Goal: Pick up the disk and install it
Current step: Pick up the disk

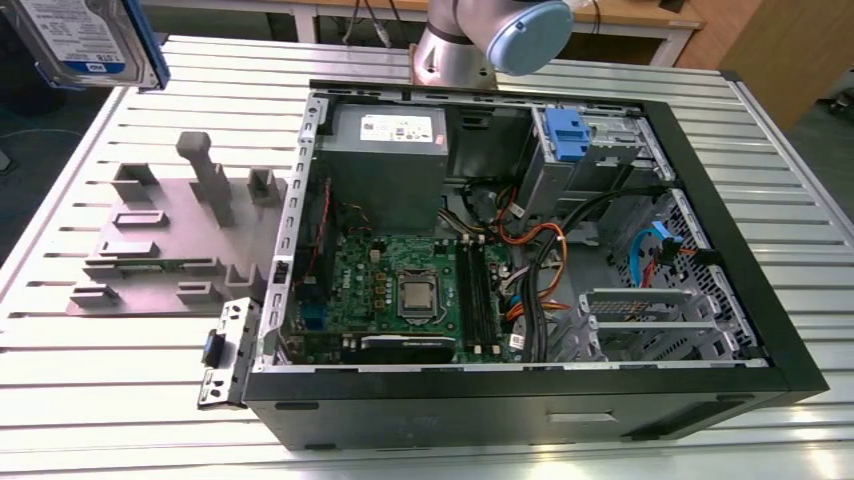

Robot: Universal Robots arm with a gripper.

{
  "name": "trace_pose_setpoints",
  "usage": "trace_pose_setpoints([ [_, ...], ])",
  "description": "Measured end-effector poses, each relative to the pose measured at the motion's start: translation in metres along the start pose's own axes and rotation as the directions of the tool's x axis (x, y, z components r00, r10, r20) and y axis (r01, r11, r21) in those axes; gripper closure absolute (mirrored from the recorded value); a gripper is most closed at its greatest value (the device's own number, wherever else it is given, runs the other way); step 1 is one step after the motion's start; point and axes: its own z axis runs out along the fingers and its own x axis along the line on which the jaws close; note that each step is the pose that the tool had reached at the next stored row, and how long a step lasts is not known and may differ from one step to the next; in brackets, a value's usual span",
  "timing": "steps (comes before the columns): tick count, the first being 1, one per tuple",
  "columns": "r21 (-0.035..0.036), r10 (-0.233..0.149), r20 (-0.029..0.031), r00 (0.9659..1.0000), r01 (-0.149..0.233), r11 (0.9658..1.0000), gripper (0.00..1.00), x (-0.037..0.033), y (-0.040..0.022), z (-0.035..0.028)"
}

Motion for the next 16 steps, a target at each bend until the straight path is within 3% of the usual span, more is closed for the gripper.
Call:
trace_pose_setpoints([
  [16, -0.0001, 0.000, -0.0001, 1.0000, 0.000, 1.0000, 0.64, 0.0147, 0.0004, -0.0003],
])
